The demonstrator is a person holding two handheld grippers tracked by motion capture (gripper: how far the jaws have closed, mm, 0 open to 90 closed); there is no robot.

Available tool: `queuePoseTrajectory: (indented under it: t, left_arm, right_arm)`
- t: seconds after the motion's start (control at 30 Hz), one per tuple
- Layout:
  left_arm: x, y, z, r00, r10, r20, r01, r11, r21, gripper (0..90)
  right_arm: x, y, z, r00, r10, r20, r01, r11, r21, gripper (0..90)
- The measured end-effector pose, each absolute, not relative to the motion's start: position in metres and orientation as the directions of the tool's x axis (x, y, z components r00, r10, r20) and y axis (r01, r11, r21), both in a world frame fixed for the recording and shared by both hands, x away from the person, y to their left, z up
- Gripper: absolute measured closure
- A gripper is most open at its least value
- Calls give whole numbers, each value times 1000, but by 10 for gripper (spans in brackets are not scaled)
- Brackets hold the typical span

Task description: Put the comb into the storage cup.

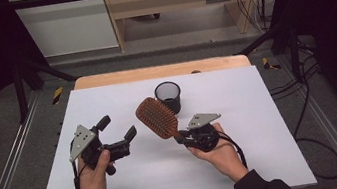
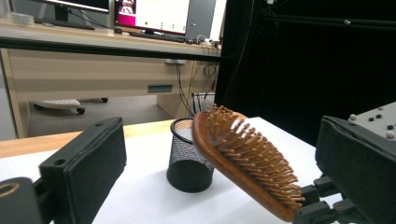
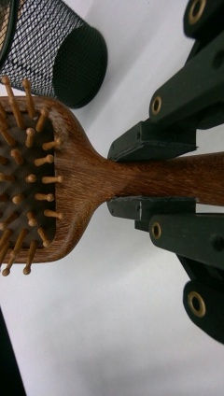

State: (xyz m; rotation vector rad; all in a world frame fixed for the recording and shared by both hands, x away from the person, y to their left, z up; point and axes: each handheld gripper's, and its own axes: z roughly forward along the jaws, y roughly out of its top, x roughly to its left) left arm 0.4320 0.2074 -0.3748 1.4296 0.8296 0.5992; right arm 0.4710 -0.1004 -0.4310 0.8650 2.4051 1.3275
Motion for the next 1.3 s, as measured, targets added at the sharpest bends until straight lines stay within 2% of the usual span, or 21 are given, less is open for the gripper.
queuePoseTrajectory:
  t: [0.23, 0.6, 0.83, 1.2, 1.3]
  left_arm:
    - [430, 201, -375, 604, 785, -137, 144, 61, 988, 14]
    - [429, 196, -378, 615, 759, -215, 193, 119, 974, 15]
    - [430, 194, -383, 623, 746, -235, 218, 124, 968, 17]
    - [435, 203, -387, 621, 695, -363, 282, 234, 930, 46]
    - [436, 204, -389, 610, 701, -369, 290, 236, 927, 53]
  right_arm:
    - [466, -94, -431, -797, 600, 65, 361, 388, 848, 729]
    - [461, -88, -429, -801, 595, 62, 329, 352, 876, 729]
    - [457, -78, -428, -818, 573, 42, 294, 354, 888, 729]
    - [448, -64, -428, -849, 529, 16, 241, 360, 901, 729]
    - [445, -60, -428, -855, 519, 10, 230, 362, 903, 729]
